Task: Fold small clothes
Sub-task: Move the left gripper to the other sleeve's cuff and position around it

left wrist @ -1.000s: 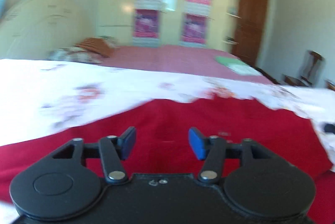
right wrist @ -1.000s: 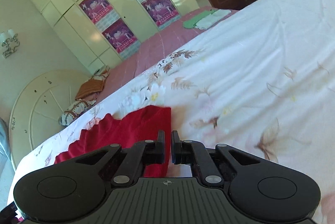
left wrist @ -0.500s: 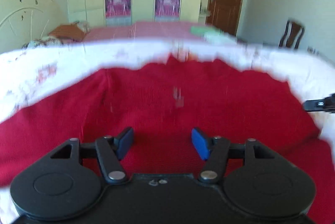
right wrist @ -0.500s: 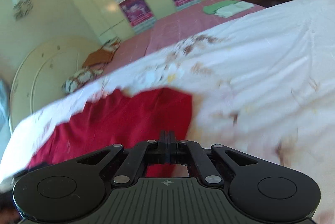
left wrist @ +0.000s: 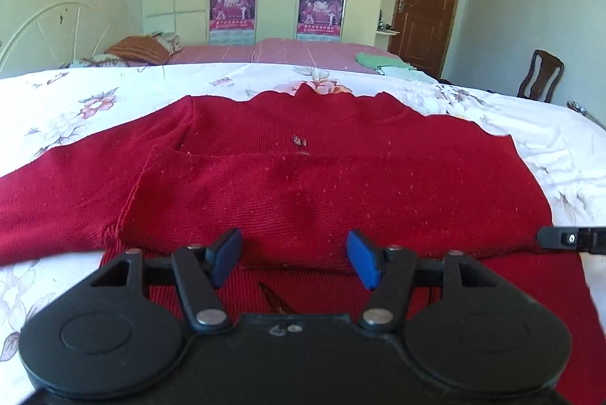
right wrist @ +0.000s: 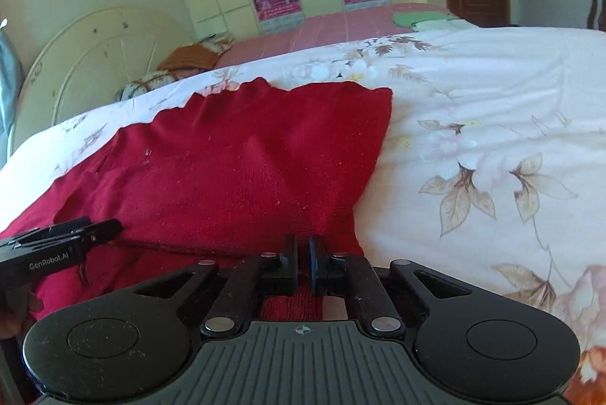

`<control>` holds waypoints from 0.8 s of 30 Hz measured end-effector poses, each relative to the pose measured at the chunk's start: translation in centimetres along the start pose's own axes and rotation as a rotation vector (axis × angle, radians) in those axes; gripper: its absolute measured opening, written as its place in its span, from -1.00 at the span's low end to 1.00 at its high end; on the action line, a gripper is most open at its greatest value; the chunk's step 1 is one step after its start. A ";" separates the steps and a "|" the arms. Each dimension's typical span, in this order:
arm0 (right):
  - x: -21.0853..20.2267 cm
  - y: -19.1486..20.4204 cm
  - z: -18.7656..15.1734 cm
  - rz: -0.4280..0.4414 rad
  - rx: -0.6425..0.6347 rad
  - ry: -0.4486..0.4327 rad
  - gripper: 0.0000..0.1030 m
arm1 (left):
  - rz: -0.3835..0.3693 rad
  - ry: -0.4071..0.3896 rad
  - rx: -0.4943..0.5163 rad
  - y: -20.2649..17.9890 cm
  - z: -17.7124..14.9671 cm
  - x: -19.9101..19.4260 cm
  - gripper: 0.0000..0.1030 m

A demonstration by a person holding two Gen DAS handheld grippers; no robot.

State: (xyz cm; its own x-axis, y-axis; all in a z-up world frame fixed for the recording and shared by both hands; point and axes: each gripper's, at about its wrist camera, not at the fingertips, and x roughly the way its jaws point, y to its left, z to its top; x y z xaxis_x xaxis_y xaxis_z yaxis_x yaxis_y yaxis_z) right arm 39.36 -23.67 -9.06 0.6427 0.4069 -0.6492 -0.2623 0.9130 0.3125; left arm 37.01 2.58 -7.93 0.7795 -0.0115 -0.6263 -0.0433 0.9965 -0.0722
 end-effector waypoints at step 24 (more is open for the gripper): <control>-1.3 2.9 2.1 -0.066 0.208 -0.104 0.25 | 0.288 -0.203 -0.839 30.4 -7.4 -13.1 0.05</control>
State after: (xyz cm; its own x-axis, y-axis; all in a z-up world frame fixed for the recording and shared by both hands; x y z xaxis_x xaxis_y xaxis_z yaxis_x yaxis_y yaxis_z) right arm 39.23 -21.59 -5.86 0.7269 0.3315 -0.6015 -0.0707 0.9072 0.4146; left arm 20.88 32.40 -7.71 0.7600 0.3226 -0.5643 -0.6319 0.5701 -0.5251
